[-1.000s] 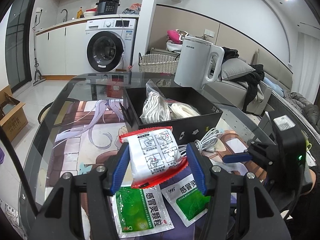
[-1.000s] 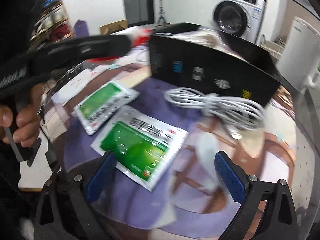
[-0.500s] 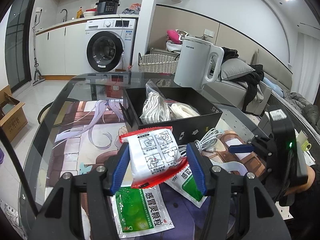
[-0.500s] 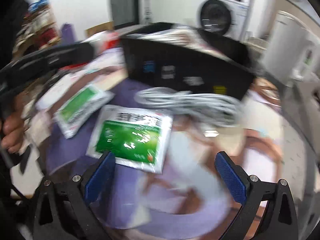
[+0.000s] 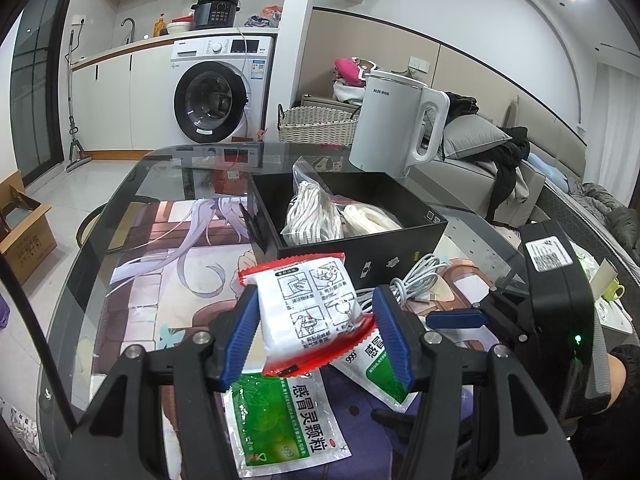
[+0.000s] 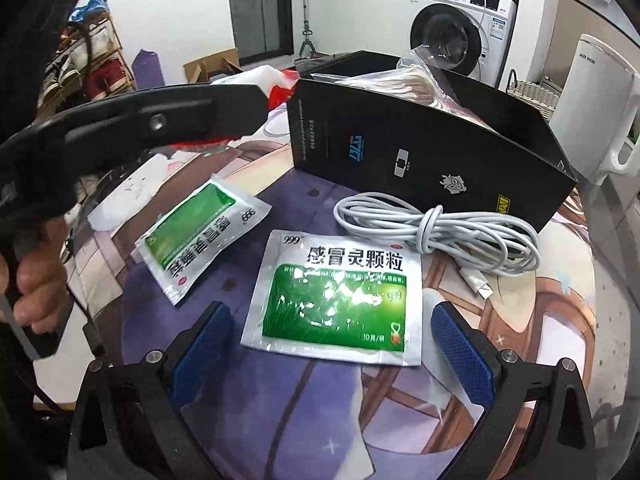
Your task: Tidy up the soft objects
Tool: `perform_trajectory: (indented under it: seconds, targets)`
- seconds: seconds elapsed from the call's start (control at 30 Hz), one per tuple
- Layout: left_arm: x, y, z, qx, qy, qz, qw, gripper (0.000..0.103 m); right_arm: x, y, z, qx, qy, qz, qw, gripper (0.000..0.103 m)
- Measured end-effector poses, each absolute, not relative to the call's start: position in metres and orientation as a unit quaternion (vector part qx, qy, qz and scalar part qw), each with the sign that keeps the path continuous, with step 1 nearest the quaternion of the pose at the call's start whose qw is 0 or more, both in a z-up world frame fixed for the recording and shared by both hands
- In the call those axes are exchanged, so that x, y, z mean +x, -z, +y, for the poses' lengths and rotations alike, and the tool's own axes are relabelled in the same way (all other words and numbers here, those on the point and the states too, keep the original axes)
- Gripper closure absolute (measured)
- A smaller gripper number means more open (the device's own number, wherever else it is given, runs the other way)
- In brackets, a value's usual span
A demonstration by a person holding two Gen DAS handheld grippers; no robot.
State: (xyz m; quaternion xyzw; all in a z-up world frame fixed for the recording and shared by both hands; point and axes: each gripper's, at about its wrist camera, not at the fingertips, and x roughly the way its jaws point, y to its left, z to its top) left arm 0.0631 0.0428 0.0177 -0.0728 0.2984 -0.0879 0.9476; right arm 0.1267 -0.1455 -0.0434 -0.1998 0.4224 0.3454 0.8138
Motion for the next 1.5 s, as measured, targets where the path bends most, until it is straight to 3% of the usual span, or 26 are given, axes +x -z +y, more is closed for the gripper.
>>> perform_trajectory:
  seconds: [0.07, 0.13, 0.3, 0.47, 0.73, 1.5]
  targets:
    - [0.063, -0.018, 0.043, -0.073, 0.087, 0.297, 0.948, 0.046, 0.128, 0.043, -0.147, -0.195, -0.343, 0.421, 0.817, 0.002]
    - [0.063, -0.017, 0.043, -0.074, 0.086, 0.298, 0.948, 0.046, 0.13, 0.041, -0.148, -0.196, -0.346, 0.417, 0.817, 0.011]
    - [0.063, -0.017, 0.041, -0.069, 0.088, 0.298, 0.948, 0.046, 0.13, 0.036, -0.157, -0.192, -0.364, 0.413, 0.813, 0.046]
    - [0.062, -0.018, 0.04, -0.068, 0.089, 0.297, 0.948, 0.046, 0.123, 0.037, -0.162, -0.197, -0.373, 0.408, 0.81, 0.055]
    - [0.062, -0.02, 0.038, -0.068, 0.089, 0.295, 0.949, 0.046, 0.117, 0.031, -0.174, -0.202, -0.385, 0.392, 0.811, 0.062]
    - [0.061, -0.036, 0.027, -0.056, 0.095, 0.268, 0.957, 0.046, 0.122, -0.03, -0.206, -0.142, -0.366, 0.308, 0.867, 0.062]
